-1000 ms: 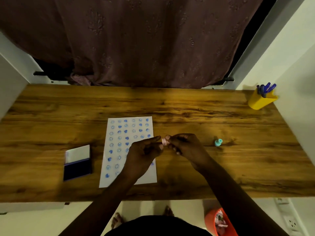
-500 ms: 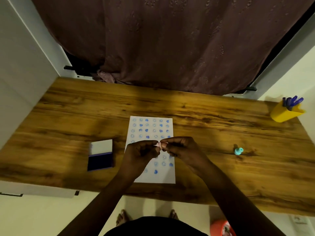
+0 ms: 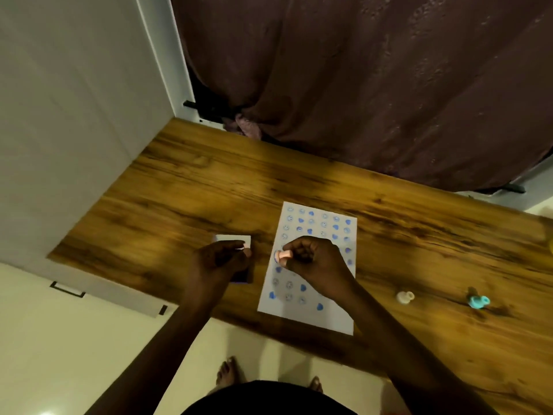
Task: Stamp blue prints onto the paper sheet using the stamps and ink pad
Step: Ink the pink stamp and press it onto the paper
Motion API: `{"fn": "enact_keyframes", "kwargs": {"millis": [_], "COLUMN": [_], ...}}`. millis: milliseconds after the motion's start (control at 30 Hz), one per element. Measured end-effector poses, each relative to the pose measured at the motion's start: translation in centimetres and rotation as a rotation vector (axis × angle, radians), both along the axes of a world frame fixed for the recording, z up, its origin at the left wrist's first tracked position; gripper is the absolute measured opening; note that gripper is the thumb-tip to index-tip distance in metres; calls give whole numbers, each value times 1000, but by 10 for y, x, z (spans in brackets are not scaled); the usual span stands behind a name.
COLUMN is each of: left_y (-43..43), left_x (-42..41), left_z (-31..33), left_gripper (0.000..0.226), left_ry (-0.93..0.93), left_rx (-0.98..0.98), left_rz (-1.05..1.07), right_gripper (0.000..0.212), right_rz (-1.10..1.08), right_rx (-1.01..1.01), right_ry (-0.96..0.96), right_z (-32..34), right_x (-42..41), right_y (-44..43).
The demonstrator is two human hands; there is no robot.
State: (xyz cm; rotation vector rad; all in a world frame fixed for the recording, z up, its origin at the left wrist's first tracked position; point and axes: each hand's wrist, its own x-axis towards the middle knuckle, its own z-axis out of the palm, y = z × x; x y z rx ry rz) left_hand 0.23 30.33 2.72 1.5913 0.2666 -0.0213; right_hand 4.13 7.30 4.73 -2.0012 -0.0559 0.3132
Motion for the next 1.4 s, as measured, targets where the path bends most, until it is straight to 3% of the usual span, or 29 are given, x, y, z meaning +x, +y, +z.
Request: {"fn": "enact_keyframes", "kwargs": {"millis": [100, 233, 400, 667, 1400], "left_y": [31, 62, 91, 114, 109], "left_x": [-7, -9, -13, -13, 6], "left_z": [-2, -6, -10, -17, -19], "left_gripper": [25, 12, 15, 19, 14], "left_ry": [-10, -7, 22, 70, 59], "left_rx": [48, 46, 19, 25, -18], "left_rz": [73, 146, 198, 210, 130], "right_gripper": [24, 25, 26, 23, 43], "right_rz": [86, 193, 370, 443, 525], "right_rx": [-146, -289, -485, -699, -985], "right_ry": [-47, -138, -231, -330, -174], "right_z": [-5, -12, -26, -44, -53], "right_x": [1, 0, 5, 15, 7], "right_y": [30, 68, 109, 146, 175]}}
